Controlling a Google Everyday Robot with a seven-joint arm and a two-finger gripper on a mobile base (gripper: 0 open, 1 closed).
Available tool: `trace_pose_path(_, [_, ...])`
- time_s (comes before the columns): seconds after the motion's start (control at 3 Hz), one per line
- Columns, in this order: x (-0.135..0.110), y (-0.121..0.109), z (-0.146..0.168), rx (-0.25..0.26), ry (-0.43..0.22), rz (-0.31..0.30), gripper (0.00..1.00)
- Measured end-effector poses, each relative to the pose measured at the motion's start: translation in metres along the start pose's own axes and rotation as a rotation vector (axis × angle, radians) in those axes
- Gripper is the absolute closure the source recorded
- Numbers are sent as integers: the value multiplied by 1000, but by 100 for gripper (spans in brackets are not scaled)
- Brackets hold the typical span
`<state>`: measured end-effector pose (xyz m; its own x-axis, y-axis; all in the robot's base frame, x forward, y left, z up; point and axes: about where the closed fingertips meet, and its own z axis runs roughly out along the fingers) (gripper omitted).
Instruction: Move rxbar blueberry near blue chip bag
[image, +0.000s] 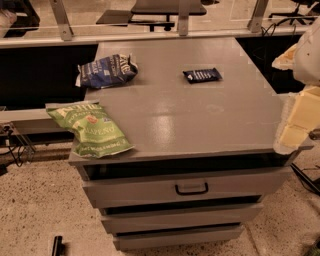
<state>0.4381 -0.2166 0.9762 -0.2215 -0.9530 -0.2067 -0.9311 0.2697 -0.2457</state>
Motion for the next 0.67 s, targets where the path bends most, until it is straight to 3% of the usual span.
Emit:
trace_pose_path(0.33, [-1,-2,-1,11,-7,-8,0])
trace_pose_path(0.67, [0,-21,3,21,-48,-29,0])
